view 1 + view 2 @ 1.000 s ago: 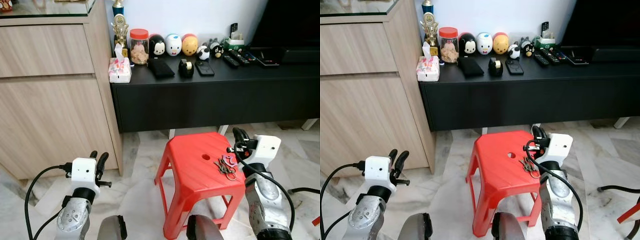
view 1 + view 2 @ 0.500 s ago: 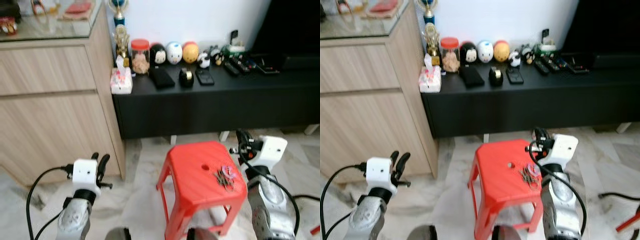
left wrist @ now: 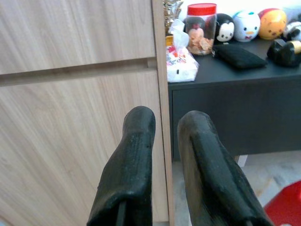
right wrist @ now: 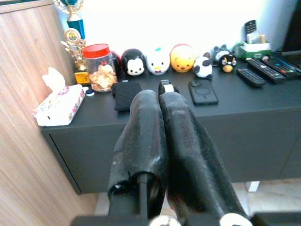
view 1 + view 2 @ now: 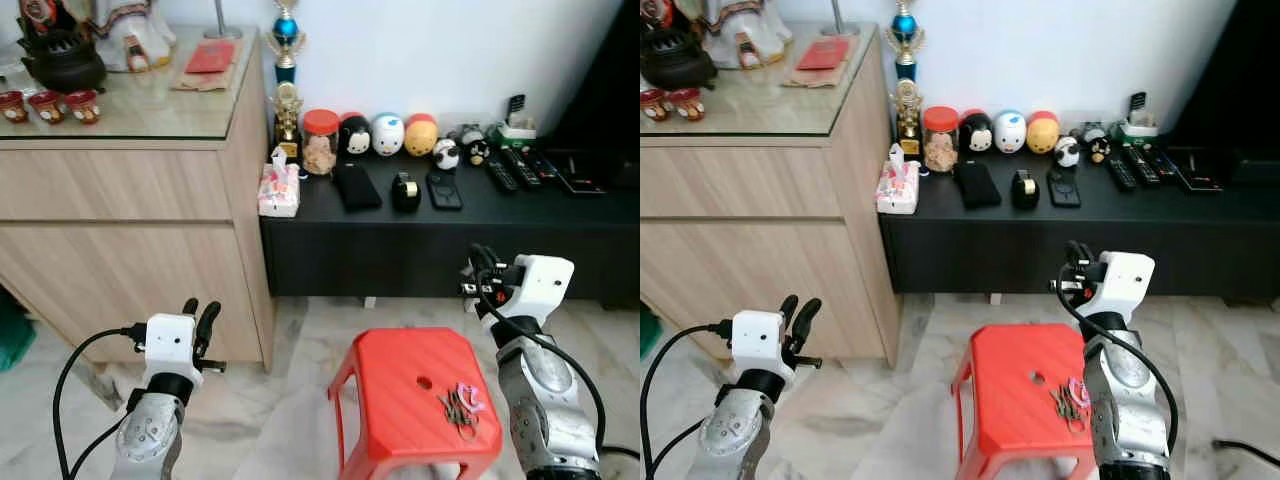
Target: Hang keys on a hook
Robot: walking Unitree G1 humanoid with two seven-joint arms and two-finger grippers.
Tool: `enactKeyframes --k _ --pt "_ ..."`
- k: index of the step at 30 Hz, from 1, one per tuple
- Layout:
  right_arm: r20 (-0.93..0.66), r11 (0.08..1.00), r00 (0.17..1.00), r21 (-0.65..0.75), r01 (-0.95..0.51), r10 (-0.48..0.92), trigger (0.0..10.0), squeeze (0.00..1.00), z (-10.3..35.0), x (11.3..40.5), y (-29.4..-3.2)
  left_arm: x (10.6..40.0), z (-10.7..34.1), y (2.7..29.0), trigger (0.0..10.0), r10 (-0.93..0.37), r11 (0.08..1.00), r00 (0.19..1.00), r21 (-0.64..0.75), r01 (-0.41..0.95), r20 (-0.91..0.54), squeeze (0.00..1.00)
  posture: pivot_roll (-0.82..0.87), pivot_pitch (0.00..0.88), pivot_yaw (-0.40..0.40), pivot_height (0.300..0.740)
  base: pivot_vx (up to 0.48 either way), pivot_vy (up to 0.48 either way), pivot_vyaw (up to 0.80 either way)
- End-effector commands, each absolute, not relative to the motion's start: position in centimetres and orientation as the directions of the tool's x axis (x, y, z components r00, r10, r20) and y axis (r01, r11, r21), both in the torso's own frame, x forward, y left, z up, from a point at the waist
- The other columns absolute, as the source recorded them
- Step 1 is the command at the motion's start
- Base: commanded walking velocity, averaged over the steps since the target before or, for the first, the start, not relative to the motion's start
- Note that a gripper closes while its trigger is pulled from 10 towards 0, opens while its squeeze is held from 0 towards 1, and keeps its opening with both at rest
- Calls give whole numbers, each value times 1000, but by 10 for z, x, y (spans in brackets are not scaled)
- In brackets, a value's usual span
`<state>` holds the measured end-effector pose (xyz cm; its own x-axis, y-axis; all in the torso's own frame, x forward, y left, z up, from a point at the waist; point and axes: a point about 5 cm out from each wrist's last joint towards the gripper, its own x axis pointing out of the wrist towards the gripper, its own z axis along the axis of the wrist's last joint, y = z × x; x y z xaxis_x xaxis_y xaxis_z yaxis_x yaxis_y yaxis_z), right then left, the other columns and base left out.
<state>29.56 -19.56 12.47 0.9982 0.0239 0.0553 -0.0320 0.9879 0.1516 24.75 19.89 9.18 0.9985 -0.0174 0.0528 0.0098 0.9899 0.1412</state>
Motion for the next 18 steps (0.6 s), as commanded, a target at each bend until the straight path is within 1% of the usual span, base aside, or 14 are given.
enactKeyframes --k 1,10,18 --pt "58 987 998 155 -31 22 10000 0 127 294 -196 246 95 197 10000 -21 990 997 138 11 70 0 55 0 -85 722 0 0 0" --pt "51 987 998 160 -34 26 10000 0 128 295 -194 248 96 190 10000 -32 992 996 127 22 78 0 49 0 -90 722 0 0 0" --pt "43 989 999 147 -29 23 10000 0 128 295 -197 243 93 183 10000 -33 994 997 102 25 73 0 47 0 -96 722 0 0 0"
